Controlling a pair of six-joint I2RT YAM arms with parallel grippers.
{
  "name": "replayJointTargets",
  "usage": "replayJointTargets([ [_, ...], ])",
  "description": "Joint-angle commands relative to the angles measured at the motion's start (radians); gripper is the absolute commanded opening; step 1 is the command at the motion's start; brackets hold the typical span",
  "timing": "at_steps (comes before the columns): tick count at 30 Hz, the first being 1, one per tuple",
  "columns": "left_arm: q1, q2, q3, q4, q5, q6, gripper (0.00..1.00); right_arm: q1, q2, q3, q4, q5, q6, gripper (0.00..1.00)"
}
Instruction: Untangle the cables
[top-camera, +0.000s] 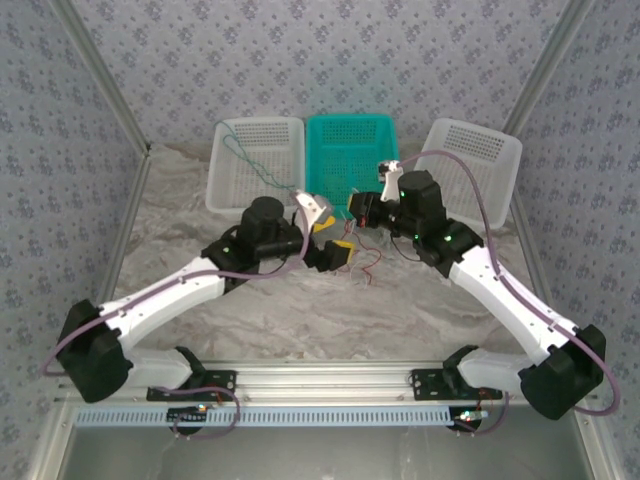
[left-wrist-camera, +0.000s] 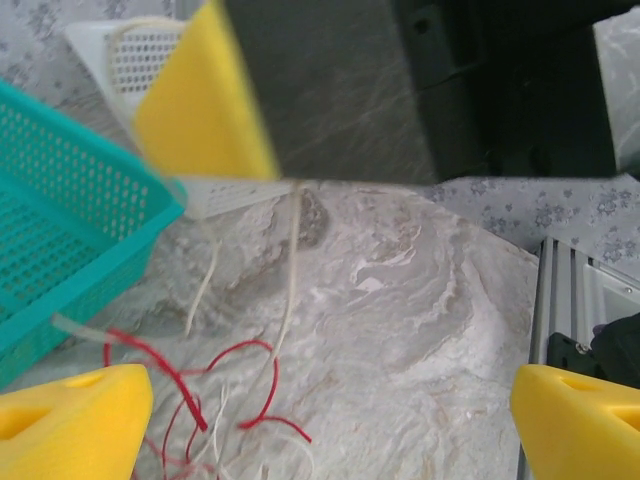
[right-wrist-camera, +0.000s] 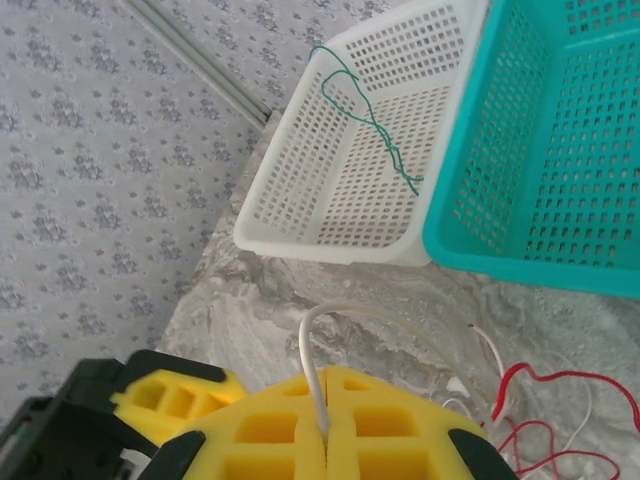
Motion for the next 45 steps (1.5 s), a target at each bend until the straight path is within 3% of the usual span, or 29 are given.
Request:
replayJointTargets([
  [1,-0.015,0.07,0.057,0.08,-0.029,0.058,0.92,-0.003,0.011,0.042,-0.058,0.032,0.128,0.0],
  [4,-0.016,0.151,0.105,0.094,-0.006,0.069,0.91,-0.001,0.017,0.066,-0.087,0.034,0.173,0.0],
  [7,-0.016,0.221,0.143,0.108,-0.014,0.061,0.81,0.004,0.014,0.074,-0.078,0.028,0.183,0.0],
  [13,-0.018,0.246,0.097,0.183,-0.128,0.014,0.29,-0.004,-0.011,0.09,-0.092,0.063,0.205,0.0],
  [15,-0.017,0.235,0.073,0.181,-0.14,0.015,0.19,-0.015,-0.022,0.093,-0.106,0.086,0.216,0.0],
  [27,-0.015,0.175,-0.078,0.172,-0.225,-0.014,0.15,-0.144,-0.109,0.093,-0.121,0.101,0.243,0.0],
  [33,-0.014,0.207,-0.104,0.188,-0.278,-0.032,0.07,-0.214,-0.155,0.125,-0.118,0.071,0.271,0.0],
  [38,-0.01,0.238,-0.104,0.255,-0.172,-0.068,0.06,-0.233,-0.165,0.141,-0.118,0.065,0.275,0.0],
  [40,-0.01,0.233,-0.115,0.333,-0.101,-0.11,0.11,-0.234,-0.162,0.141,-0.119,0.064,0.275,0.0],
  [45,-0.011,0.198,-0.136,0.528,-0.028,-0.233,0.49,-0.235,-0.153,0.137,-0.109,0.04,0.284,0.0],
])
